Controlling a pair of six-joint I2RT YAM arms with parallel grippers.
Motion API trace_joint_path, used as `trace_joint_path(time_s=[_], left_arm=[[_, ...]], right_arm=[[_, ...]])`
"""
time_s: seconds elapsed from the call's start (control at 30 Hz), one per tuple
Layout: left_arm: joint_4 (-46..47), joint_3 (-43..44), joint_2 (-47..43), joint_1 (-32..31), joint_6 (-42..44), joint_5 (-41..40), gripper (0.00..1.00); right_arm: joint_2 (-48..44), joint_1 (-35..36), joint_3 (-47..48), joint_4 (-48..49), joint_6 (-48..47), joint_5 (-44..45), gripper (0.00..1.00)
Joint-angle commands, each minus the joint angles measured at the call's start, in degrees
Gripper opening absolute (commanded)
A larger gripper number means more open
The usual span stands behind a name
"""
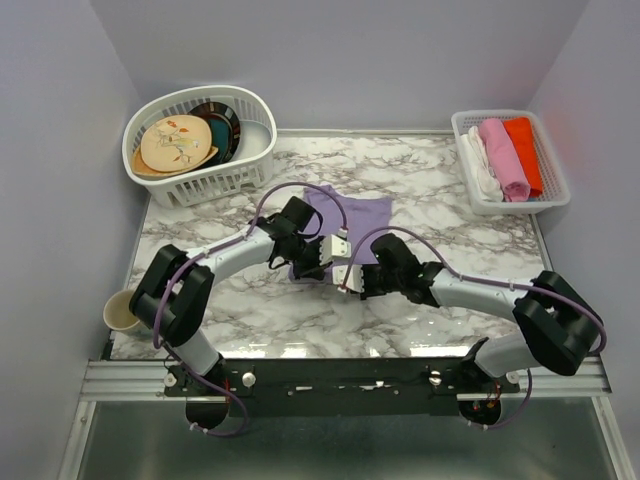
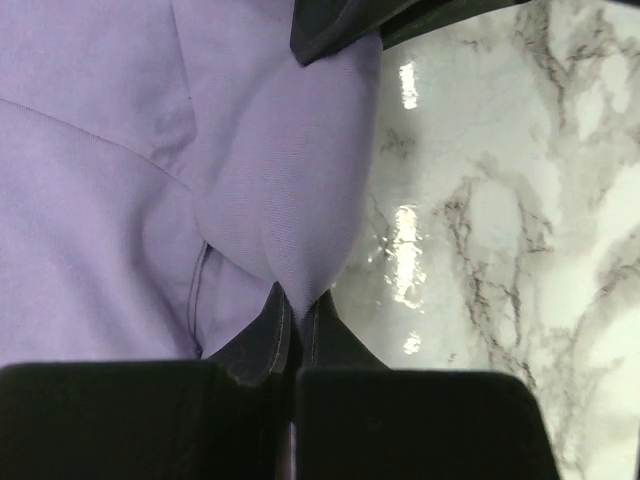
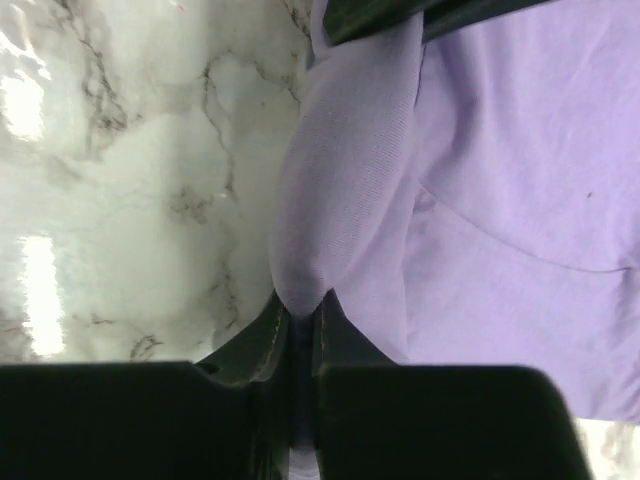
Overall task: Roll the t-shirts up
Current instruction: Roll the T-shirt to the center of the board.
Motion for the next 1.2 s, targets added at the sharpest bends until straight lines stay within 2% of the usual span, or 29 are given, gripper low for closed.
trace_joint_path(time_s=[0.0, 0.17, 0.27, 0.37, 0.6, 0.9, 1.0, 1.03, 1.17], left_arm=[[-11.8, 4.7, 1.1, 2.2, 2.4, 8.6, 0.00], [-31.3, 12.0, 5.0, 3.4, 11.4, 13.1, 0.00], [-43.0, 17.9, 10.1, 4.4, 15.9, 15.8, 0.00], [-50.0, 23.0, 15.6, 4.9, 20.3, 16.9, 0.00], [-53.9, 30.9, 26.1, 6.5, 22.5, 17.3, 0.00], [-55.9, 36.8, 34.6, 9.5, 22.9, 15.8, 0.00], [-54.6, 37.4, 35.5, 10.0, 22.4, 14.3, 0.05], [-54.4, 37.6, 35.8, 10.3, 22.0, 14.0, 0.11], [-50.8, 38.9, 35.4, 12.4, 19.6, 12.1, 0.24]], right_arm=[[-0.9, -1.7, 3.9, -14.6, 5.4, -6.5, 0.10], [-1.6, -9.3, 8.2, -31.6, 0.9, -20.2, 0.10], [2.2, -13.7, 12.2, -40.8, -4.6, -25.1, 0.09], [8.5, -17.5, 16.6, -48.0, -9.2, -27.7, 0.09], [25.4, -23.4, 30.2, -61.7, -13.3, -33.4, 0.08], [39.9, -25.7, 43.4, -72.8, -16.5, -30.3, 0.09], [42.7, -25.7, 46.5, -74.4, -16.7, -28.4, 0.09], [43.5, -25.7, 48.1, -74.7, -16.4, -27.7, 0.09], [47.7, -25.7, 53.1, -77.9, -11.8, -26.9, 0.10]])
